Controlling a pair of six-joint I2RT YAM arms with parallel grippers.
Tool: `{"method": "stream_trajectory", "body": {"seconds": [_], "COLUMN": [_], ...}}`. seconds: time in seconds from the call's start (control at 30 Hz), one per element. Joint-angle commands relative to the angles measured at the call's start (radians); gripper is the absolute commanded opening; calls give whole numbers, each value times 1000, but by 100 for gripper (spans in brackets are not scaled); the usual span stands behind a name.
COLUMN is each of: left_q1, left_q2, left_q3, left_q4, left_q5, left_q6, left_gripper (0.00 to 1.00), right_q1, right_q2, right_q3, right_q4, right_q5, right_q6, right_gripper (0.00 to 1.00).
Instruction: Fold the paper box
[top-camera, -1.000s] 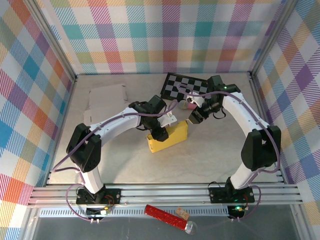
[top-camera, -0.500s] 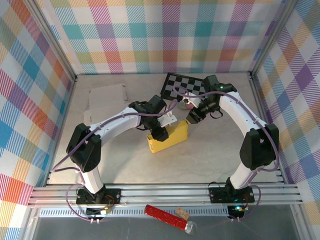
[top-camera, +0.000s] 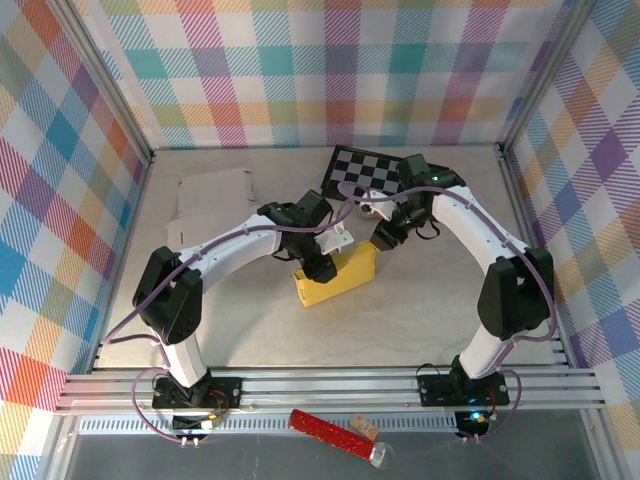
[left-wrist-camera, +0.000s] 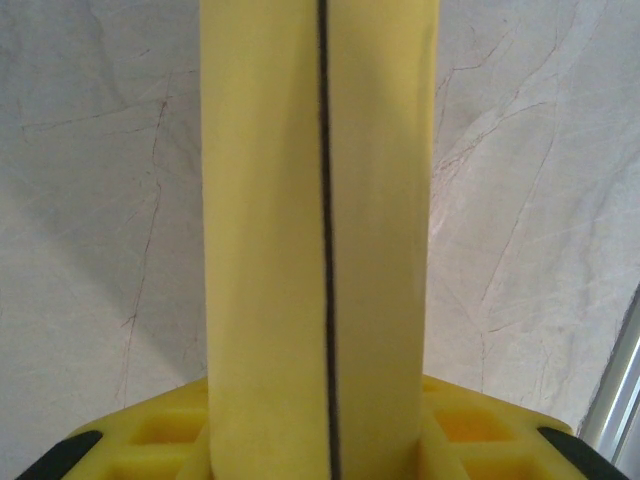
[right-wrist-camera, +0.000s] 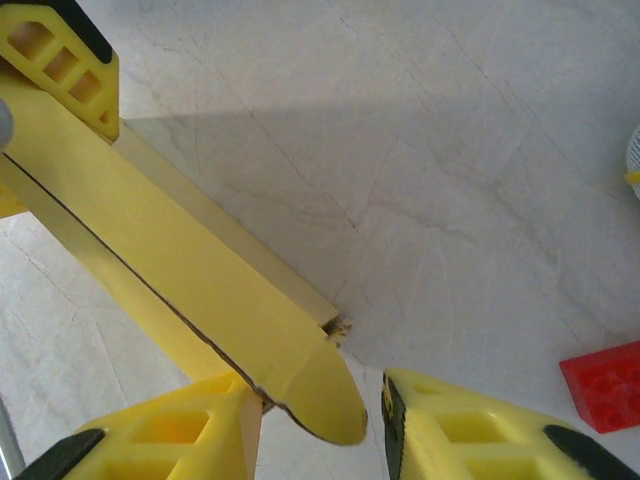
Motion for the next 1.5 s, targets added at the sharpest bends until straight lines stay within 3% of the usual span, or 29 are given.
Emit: {"method": "stream_trajectory", "body": {"seconds": [0.0, 0.43, 0.67, 0.87, 1.03, 1.47], "left_q1": [9, 5, 4, 2, 1, -1], "left_q2": [-11, -10, -10, -6, -8, -10], "left_q3": [23, 26, 29, 35, 32, 31], "left_q4": [-27, -30, -29, -22, -23, -28], "left_q5": [14, 9, 0, -23, -35, -38], "left_q6": [22, 21, 15, -14, -19, -14], "left_gripper": [35, 35, 35, 34, 32, 32], "right_q1": [11, 27, 32, 41, 44, 44], "right_q2": [12, 3, -4, -16, -37, -53], "right_q3": [26, 36, 38, 38, 27, -9], "right_q4": [4, -9, -21, -20, -24, -8], "right_q5": [-9, 11, 19, 31, 46, 90], "right_q6": [-15, -12, 11, 53, 83, 100], "right_gripper": [34, 6, 1, 3, 13, 14]}}
